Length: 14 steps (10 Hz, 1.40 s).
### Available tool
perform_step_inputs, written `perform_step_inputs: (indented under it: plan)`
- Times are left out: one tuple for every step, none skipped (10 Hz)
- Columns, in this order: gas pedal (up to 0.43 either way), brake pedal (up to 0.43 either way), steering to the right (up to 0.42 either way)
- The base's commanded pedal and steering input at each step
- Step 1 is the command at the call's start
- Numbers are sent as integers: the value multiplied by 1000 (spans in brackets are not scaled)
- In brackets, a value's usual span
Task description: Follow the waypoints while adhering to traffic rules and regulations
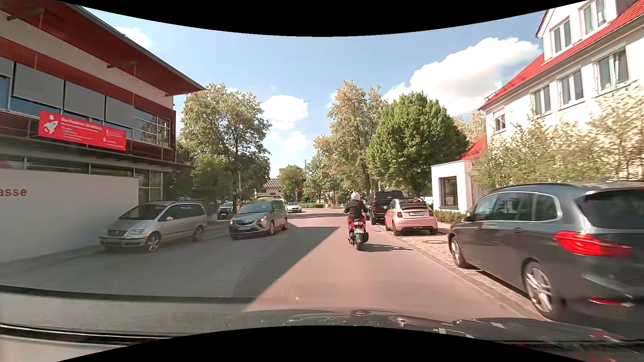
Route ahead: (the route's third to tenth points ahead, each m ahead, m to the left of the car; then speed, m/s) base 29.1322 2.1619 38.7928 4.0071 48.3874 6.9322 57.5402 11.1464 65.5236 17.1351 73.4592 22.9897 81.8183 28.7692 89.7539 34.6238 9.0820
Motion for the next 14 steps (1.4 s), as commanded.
perform_step_inputs:
  plan:
    - [110,12,-13]
    - [110,12,-13]
    - [110,12,-13]
    - [118,12,-9]
    - [118,6,-6]
    - [118,12,-5]
    - [118,12,-5]
    - [118,12,-4]
    - [118,12,-3]
    - [118,12,-1]
    - [118,12,0]
    - [118,12,0]
    - [118,12,2]
    - [130,6,5]
